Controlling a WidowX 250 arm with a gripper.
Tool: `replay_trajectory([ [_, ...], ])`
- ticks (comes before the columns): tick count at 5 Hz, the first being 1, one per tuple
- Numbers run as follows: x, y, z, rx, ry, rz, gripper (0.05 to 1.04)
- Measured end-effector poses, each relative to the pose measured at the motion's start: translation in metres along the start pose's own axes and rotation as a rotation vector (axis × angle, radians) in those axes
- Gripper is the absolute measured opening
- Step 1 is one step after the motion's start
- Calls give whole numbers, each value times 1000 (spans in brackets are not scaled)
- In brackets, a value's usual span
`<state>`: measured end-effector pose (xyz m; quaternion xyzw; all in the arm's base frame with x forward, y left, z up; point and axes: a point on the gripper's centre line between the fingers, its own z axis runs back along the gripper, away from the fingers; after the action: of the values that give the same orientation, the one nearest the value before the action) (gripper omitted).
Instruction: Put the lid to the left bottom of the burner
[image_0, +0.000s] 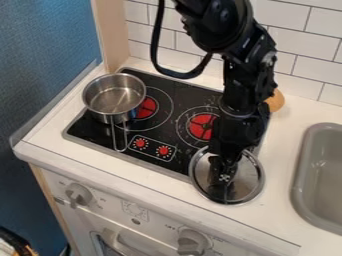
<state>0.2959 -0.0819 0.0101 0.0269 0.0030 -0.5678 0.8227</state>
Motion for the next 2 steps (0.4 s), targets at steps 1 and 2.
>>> replay_trajectory([
  [1, -5, 6, 12, -7, -30, 5, 1004],
  [2, -3, 11, 54, 74, -105, -26, 1000],
])
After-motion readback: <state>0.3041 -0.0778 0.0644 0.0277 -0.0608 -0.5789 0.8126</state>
